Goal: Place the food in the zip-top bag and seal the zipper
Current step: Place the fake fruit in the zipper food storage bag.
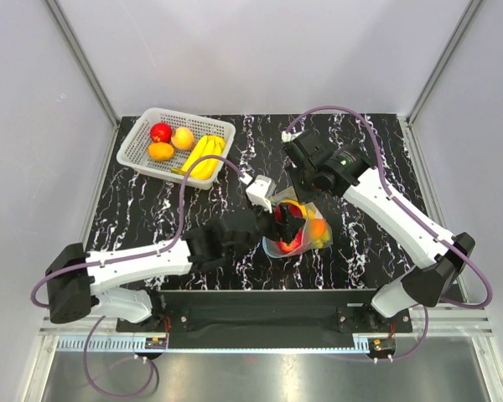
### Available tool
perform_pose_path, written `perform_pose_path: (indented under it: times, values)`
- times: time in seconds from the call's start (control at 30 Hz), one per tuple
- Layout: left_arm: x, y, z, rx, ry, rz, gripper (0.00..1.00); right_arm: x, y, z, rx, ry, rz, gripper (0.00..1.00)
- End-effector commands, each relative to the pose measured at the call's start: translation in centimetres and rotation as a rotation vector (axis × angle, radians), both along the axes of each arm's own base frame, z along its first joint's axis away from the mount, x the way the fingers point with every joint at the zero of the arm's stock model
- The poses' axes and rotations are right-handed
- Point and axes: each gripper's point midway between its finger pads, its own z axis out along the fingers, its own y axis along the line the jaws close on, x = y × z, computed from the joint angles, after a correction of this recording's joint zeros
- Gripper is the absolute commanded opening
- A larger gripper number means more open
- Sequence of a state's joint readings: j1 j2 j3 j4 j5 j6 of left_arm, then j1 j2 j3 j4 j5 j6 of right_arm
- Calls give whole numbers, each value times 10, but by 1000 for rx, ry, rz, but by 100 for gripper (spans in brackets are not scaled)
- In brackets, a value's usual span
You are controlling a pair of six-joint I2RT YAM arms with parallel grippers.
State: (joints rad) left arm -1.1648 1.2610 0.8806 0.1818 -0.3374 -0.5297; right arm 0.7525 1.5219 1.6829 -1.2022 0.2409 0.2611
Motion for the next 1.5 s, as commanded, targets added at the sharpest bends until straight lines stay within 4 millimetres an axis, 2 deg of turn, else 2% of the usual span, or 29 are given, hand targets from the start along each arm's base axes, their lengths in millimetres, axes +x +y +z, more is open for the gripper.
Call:
perform_pose_path:
  times: [0.0,0.17,0.4,0.43,0.47,0.67,0.83,0.9,0.93,1.0,1.03,1.1,1.13,1.23,1.27,1.37,1.4,1.43,1.47]
  values:
    - [8,-8,16,-89,-30,41,60,2,3,20,54,-45,9,0]
    - [11,-15,4,-39,-3,48,62,1,0,22,51,-52,8,0]
    - [14,-18,-9,-9,36,73,86,-1,-1,23,52,-55,7,0]
    - [16,-18,-10,-2,38,79,96,-1,-2,24,53,-56,7,0]
    - [16,-19,-11,6,42,80,99,-2,-2,24,53,-56,7,0]
    - [10,-16,7,-15,25,51,99,-2,-5,24,47,-60,1,0]
    - [-4,-7,37,-40,14,-3,99,-1,-8,24,38,-67,-7,0]
    - [-9,1,40,-20,25,-5,99,-1,-8,23,36,-67,-5,0]
    - [-11,6,51,-40,18,-5,99,-1,-8,23,37,-69,-5,0]
    - [-15,19,48,-2,37,8,99,-1,-7,23,41,-69,-7,0]
    - [-16,30,58,-20,27,25,99,-1,-7,22,38,-67,-6,0]
    - [-19,45,59,-6,28,43,99,-1,-7,21,40,-68,-5,0]
    - [-20,58,69,-23,14,65,99,-1,-7,21,40,-66,-6,0]
    - [-20,77,65,35,12,99,95,-1,-6,22,45,-67,-6,0]
    - [-20,83,55,92,23,108,91,-1,-7,22,44,-69,-7,0]
    - [-20,89,47,173,45,122,88,-1,-7,23,43,-72,-9,0]
    - [-18,84,38,214,56,119,88,-1,-8,22,40,-71,-10,0]
    - [-17,81,44,218,56,116,88,0,-7,23,43,-73,-11,0]
    - [-17,81,39,262,61,112,85,-1,-8,22,42,-70,-13,0]
